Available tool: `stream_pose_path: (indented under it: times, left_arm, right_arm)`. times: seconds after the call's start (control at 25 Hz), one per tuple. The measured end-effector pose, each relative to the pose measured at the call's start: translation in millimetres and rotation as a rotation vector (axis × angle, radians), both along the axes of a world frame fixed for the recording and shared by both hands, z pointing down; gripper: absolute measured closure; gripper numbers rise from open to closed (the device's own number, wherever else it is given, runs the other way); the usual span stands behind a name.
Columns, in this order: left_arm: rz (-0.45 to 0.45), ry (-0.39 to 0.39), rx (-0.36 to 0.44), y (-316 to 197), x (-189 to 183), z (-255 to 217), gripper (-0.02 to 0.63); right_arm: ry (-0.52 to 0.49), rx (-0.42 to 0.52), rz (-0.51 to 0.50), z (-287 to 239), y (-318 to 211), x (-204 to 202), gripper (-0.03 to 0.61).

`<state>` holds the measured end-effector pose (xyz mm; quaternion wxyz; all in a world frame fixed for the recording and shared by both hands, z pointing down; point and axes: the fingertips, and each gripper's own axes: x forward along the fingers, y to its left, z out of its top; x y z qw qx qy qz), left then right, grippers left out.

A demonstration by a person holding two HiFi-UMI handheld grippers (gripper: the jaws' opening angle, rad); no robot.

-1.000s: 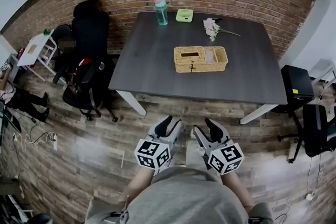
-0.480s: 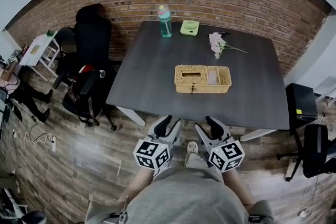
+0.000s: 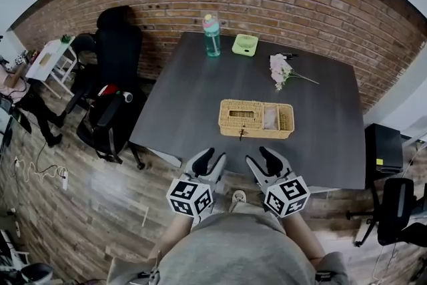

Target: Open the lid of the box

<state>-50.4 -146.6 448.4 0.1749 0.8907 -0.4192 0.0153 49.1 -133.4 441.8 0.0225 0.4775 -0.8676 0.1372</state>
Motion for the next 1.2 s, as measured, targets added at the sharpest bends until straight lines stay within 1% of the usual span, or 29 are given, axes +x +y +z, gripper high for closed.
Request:
stream_pose_path:
  times: [0.36, 0.64, 0.96, 1.2]
  left_arm:
    - [-0.055, -0.005, -0.010, -51, 15, 4, 0.459]
    - [-0.096, -0.008, -0.019, -81, 23, 14, 0.459]
    - [-0.132, -0.014, -0.041, -99, 25, 23, 0.459]
    - [-0.156, -0.015, -0.056, -103, 26, 28, 0.459]
  right_arm:
    - [0.017, 0.001, -0.062, 4, -59, 17, 0.373]
    - [0.032, -0.014, -0.097, 21, -96, 28, 0.373]
    - [0.068, -0.037, -0.121, 41, -121, 36, 0.373]
    - [0.101, -0.057, -0.118, 60, -132, 45, 0.373]
